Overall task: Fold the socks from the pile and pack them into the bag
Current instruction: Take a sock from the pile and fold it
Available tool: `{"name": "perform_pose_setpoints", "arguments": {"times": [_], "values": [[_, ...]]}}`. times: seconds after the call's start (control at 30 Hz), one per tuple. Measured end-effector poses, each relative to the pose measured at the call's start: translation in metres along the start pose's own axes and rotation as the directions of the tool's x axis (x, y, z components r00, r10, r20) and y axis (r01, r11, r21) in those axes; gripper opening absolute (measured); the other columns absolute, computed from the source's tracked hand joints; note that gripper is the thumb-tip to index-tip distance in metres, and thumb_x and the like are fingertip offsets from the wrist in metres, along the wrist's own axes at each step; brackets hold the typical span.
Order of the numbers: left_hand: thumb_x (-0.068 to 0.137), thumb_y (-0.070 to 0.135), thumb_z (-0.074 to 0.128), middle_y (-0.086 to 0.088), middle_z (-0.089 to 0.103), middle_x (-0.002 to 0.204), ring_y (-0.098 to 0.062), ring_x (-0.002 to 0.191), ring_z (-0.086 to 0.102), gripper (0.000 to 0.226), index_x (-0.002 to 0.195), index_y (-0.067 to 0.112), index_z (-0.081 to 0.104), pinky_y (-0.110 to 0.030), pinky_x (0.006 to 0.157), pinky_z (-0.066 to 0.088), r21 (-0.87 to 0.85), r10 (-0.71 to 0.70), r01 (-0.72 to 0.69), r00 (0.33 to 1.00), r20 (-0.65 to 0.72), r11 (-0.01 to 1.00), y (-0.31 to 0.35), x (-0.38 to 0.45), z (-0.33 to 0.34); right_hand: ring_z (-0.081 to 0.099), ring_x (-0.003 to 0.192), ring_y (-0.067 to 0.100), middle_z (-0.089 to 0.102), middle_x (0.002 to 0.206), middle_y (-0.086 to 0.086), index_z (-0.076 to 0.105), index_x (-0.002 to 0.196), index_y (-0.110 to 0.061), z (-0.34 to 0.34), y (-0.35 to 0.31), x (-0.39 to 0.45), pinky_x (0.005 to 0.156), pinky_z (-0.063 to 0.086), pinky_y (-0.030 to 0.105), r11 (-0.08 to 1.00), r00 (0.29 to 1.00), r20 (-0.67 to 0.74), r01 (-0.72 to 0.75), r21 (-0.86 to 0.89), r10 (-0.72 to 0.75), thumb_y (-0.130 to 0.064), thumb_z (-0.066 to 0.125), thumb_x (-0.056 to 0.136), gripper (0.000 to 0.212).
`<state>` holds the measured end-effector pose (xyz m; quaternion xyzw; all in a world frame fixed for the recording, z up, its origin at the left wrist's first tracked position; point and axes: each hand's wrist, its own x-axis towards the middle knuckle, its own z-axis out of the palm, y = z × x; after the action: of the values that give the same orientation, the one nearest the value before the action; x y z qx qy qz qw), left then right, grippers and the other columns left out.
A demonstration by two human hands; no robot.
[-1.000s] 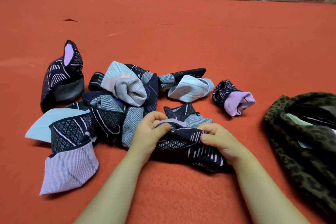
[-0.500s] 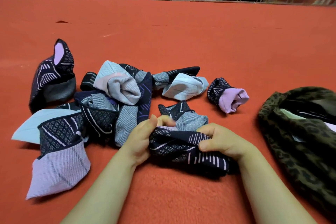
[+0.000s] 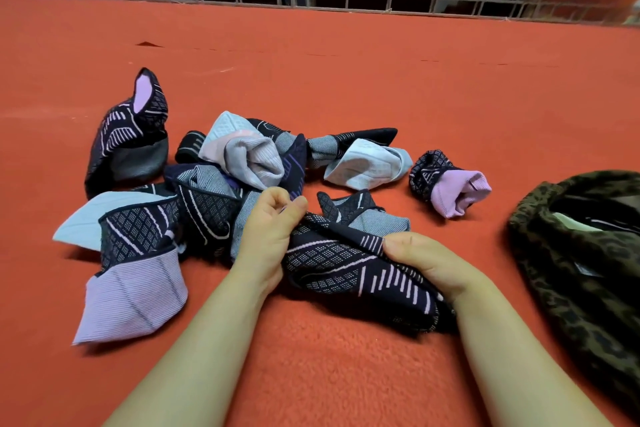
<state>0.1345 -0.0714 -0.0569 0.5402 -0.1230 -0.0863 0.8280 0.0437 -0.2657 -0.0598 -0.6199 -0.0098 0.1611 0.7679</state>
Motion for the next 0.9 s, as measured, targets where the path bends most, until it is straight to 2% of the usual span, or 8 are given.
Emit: {"name": "perform_pose_setpoints", "arguments": {"times": [0.17, 0.33, 0.4, 0.5, 0.6, 0.77, 0.83, 0.9], "values": [[0.098, 0.021, 0.043, 0.012, 0.029, 0.048, 0.000, 0.037, 0.021, 0.025, 0.074, 0.021, 0.047, -0.012, 0.033, 0.017, -0.195, -0.048, 0.014, 0.984, -0.169, 0.981, 0.015, 0.008, -0.017, 0.071, 0.070, 0.022, 0.074, 0.086, 0.014, 0.078, 0.084, -0.010, 0.003, -0.007, -0.010, 0.064, 0.059, 0.031, 0.937, 0.979, -0.169, 0.160, 0.311, -0.111, -0.046, 0.093, 0.034, 0.064], [0.079, 0.037, 0.065, 0.003, 0.055, 0.076, -0.006, 0.060, 0.050, 0.019, 0.088, 0.022, 0.058, -0.018, 0.052, 0.037, 0.234, -0.153, 0.130, 0.985, 0.081, 0.963, -0.005, -0.016, 0.002, 0.069, 0.096, 0.025, 0.070, 0.106, 0.017, 0.074, 0.102, -0.004, 0.021, -0.013, -0.001, 0.076, 0.057, 0.032, 0.772, 0.944, -0.154, 0.327, 0.545, -0.291, -0.039, 0.086, 0.057, 0.059], [0.070, 0.039, 0.069, 0.000, 0.063, 0.097, -0.012, 0.081, 0.061, 0.033, 0.098, 0.028, 0.058, -0.025, 0.063, 0.049, 0.182, -0.157, 0.123, 0.969, 0.190, 0.976, -0.013, -0.018, 0.004, 0.064, 0.107, 0.029, 0.065, 0.115, 0.023, 0.067, 0.112, 0.003, 0.030, -0.012, 0.004, 0.088, 0.053, 0.036, 0.726, 0.937, -0.032, 0.292, 0.622, -0.349, -0.037, 0.078, 0.073, 0.057], [0.076, 0.027, 0.067, 0.000, 0.066, 0.096, -0.012, 0.079, 0.064, 0.020, 0.096, 0.029, 0.063, -0.028, 0.065, 0.052, -0.056, -0.047, 0.057, 0.986, 0.159, 0.997, -0.011, -0.014, 0.007, 0.071, 0.074, 0.029, 0.073, 0.088, 0.018, 0.076, 0.093, -0.006, 0.030, -0.005, 0.012, 0.066, 0.060, 0.039, 0.840, 0.967, -0.160, 0.250, 0.481, -0.196, -0.048, 0.088, 0.050, 0.062], [0.078, 0.026, 0.060, 0.002, 0.071, 0.085, -0.011, 0.075, 0.064, 0.013, 0.084, 0.020, 0.070, -0.033, 0.074, 0.050, -0.085, 0.064, -0.060, 0.997, 0.043, 0.995, -0.001, -0.011, 0.009, 0.066, 0.054, 0.027, 0.069, 0.069, 0.017, 0.076, 0.081, -0.009, 0.030, -0.003, 0.010, 0.050, 0.056, 0.034, 0.951, 0.981, -0.190, 0.104, 0.291, -0.049, -0.060, 0.059, 0.069, 0.055], [0.090, 0.015, 0.057, 0.009, 0.068, 0.068, -0.002, 0.067, 0.060, 0.004, 0.091, 0.014, 0.054, -0.016, 0.066, 0.049, 0.121, 0.254, -0.245, 0.965, -0.060, 0.962, 0.009, -0.006, 0.004, 0.065, 0.096, 0.022, 0.068, 0.113, 0.014, 0.061, 0.117, -0.002, 0.021, -0.002, 0.012, 0.080, 0.053, 0.028, 0.965, 0.946, -0.199, 0.241, -0.103, -0.258, -0.045, 0.076, 0.070, 0.065], [0.093, 0.011, 0.053, 0.007, 0.060, 0.058, 0.000, 0.056, 0.054, 0.008, 0.089, 0.015, 0.047, -0.015, 0.057, 0.045, 0.136, 0.247, -0.227, 0.956, -0.160, 0.964, 0.010, 0.000, 0.000, 0.065, 0.098, 0.028, 0.069, 0.112, 0.016, 0.063, 0.114, -0.002, 0.022, -0.005, 0.011, 0.085, 0.053, 0.035, 0.964, 0.948, -0.204, 0.215, -0.159, -0.245, -0.029, 0.067, 0.079, 0.045], [0.095, 0.018, 0.051, 0.000, 0.057, 0.067, -0.004, 0.063, 0.052, 0.012, 0.084, 0.015, 0.051, -0.020, 0.065, 0.044, 0.164, 0.231, -0.192, 0.937, -0.261, 0.967, 0.008, 0.006, -0.006, 0.068, 0.090, 0.027, 0.072, 0.101, 0.015, 0.070, 0.103, -0.008, 0.022, -0.006, 0.006, 0.080, 0.055, 0.033, 0.974, 0.949, -0.227, 0.197, -0.113, -0.218, -0.025, 0.065, 0.082, 0.027]]}}
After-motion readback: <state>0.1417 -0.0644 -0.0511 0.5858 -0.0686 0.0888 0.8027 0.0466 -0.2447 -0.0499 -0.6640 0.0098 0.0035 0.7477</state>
